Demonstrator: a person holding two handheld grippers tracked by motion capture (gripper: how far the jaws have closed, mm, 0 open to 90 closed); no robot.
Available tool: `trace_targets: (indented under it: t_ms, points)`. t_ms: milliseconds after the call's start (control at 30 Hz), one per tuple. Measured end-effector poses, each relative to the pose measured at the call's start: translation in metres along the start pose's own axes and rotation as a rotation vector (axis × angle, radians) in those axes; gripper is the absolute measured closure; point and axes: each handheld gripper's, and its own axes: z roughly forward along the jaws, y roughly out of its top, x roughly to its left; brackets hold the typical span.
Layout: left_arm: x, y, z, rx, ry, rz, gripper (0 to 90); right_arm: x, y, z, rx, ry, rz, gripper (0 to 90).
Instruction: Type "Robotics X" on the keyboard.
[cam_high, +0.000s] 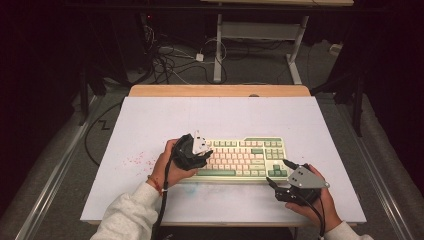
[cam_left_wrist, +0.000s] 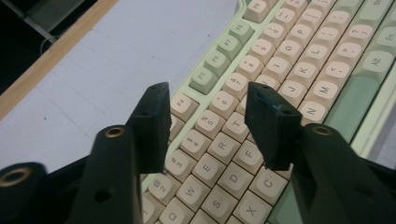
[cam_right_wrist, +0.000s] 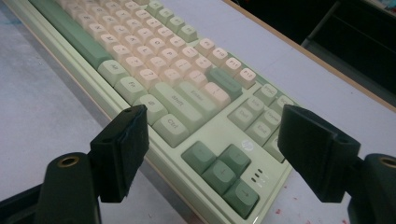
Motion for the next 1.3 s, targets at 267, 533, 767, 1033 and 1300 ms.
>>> trace_targets:
  t_ms: [267, 533, 767, 1033, 1300]
  points:
    - [-0.004, -0.007, -0.006, -0.043, 0.013, 0.002, 29.7, 0.000, 0.001, -0.001, -0.004, 0.004, 0.003, 25.4]
    - [-0.007, -0.016, -0.017, -0.091, 0.024, 0.029, 20.5, 0.000, 0.001, -0.001, -0.002, 0.001, 0.004, 25.6]
    - [-0.013, -0.028, -0.025, -0.095, 0.057, 0.075, 19.4, 0.000, 0.001, -0.001, -0.002, 0.001, 0.005, 25.7]
    - [-0.014, -0.047, -0.033, -0.089, 0.083, 0.074, 19.3, 0.000, 0.001, -0.001, -0.001, 0.008, 0.004, 25.8]
    - [-0.013, -0.064, -0.038, -0.070, 0.094, 0.055, 19.3, 0.002, 0.001, 0.001, 0.009, 0.014, 0.001, 25.8]
